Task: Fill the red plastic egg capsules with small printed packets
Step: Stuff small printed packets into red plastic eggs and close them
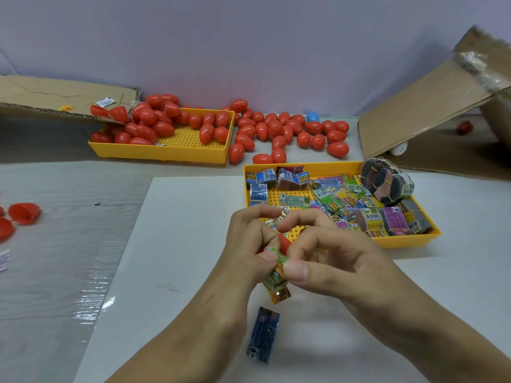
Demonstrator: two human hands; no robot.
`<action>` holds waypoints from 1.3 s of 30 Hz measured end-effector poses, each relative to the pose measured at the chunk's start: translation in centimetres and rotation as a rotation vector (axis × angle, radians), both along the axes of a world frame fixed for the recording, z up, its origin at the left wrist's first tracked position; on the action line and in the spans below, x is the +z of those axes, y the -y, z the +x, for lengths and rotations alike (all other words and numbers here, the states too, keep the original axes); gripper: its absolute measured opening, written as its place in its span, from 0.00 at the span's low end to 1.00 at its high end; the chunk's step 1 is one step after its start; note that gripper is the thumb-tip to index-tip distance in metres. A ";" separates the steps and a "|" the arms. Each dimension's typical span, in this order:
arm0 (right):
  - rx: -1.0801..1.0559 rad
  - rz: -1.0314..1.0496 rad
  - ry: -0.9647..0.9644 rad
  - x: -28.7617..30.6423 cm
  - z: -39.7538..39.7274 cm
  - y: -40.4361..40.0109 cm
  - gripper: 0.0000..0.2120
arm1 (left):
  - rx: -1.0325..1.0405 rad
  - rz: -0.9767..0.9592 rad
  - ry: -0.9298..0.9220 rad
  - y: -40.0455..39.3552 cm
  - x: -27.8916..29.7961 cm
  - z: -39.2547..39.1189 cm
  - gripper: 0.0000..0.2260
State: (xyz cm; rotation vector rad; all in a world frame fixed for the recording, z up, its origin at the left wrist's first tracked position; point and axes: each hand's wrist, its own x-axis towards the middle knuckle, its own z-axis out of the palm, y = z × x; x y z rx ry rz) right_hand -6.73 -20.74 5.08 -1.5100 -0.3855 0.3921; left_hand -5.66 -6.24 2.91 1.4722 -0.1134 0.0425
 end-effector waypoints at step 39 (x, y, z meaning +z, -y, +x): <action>-0.276 0.173 -0.178 -0.3 0.5 -0.1 0.24 | 0.092 0.248 0.363 -1.8 0.2 -2.7 0.03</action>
